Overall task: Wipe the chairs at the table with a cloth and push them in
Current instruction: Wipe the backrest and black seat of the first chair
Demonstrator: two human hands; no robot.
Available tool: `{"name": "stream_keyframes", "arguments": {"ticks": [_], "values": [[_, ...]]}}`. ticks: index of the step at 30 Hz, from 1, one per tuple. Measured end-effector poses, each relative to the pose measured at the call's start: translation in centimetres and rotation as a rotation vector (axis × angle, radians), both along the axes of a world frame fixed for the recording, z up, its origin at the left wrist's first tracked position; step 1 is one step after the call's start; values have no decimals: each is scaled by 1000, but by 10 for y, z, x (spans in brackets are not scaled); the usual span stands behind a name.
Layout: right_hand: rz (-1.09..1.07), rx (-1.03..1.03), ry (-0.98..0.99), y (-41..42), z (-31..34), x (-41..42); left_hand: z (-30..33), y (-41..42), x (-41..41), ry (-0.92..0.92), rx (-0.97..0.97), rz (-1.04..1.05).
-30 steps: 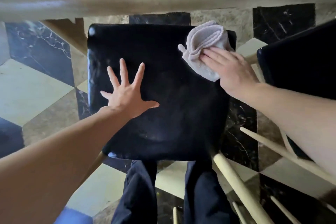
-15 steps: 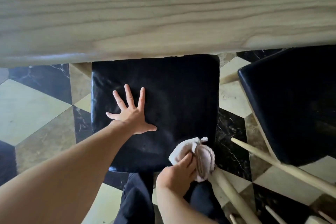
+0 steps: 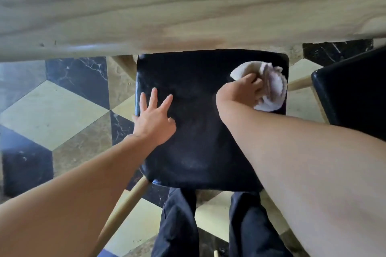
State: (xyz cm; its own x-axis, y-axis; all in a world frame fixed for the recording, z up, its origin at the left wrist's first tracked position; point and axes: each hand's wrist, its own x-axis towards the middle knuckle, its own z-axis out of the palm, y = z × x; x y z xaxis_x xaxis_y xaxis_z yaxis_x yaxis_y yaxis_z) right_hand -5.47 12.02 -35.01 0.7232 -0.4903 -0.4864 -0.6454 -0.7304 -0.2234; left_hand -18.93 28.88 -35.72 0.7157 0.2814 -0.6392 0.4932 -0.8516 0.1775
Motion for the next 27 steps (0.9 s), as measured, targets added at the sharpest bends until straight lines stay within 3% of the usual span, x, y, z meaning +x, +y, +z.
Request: {"name": "stream_keyframes", "arguments": {"ticks": [2,5,12,16,18,23,27], "values": [[321,-16,-184,19,-10,-27,1,19,-5,23,-11,41],[786,20,-275,7,-33,-77,0,28,-16,32,-46,53],[1287,151,-225,-29,-21,-162,0,3,-33,60,-42,107],[1595,181,-90,-58,-9,-179,4,-24,-45,80,-70,124],[1538,271,78,-63,2,-183,5,-40,-53,114,-112,129],[796,555,466,-56,34,-142,42,-71,-45,50,-427,241],[730,654,495,-81,81,-84,106,-87,-16,18,-586,248]]}}
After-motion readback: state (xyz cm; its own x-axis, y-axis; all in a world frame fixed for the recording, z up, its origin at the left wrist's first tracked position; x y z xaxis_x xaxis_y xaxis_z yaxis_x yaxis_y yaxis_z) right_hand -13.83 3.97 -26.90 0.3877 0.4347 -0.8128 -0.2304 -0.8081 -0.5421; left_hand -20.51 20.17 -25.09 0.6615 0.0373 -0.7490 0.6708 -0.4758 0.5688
